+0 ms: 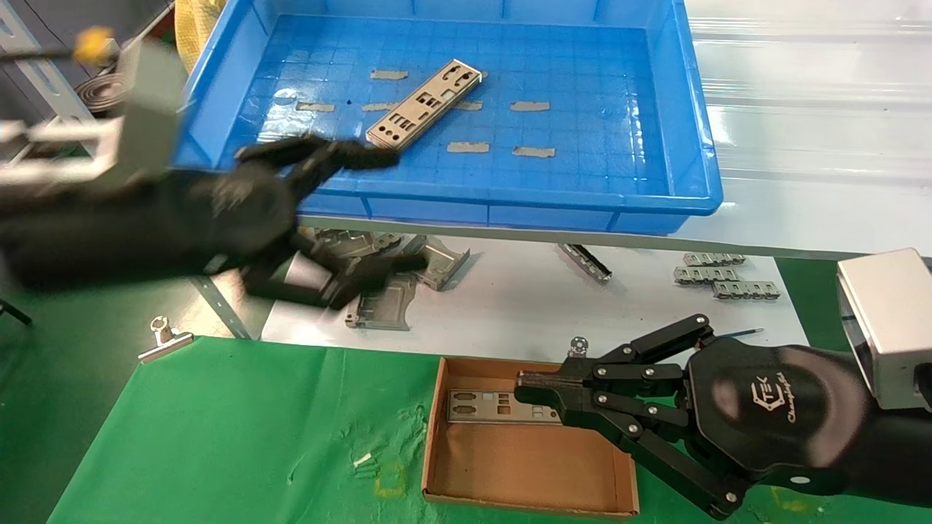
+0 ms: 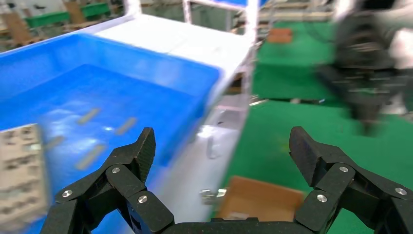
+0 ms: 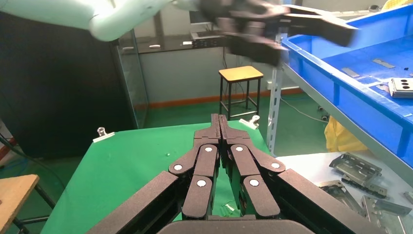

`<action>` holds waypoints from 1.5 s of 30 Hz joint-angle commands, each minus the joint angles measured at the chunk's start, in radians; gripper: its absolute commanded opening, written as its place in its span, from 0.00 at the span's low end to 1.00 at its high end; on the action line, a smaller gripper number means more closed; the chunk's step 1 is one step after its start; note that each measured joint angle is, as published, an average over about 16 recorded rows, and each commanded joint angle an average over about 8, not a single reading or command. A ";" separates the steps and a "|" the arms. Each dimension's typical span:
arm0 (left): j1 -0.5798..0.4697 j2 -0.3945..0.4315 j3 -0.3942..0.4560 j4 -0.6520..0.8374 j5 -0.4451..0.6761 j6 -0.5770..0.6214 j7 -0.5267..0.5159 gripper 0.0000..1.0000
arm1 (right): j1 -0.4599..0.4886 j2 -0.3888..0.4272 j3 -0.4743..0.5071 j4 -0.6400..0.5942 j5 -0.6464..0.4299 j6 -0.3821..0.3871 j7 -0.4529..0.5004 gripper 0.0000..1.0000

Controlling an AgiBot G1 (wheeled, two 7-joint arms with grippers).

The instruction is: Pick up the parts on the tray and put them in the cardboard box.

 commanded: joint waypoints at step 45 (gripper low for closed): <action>-0.500 0.481 0.199 0.886 0.351 -0.386 0.123 0.57 | 0.000 0.000 -0.001 0.000 0.000 0.000 0.000 1.00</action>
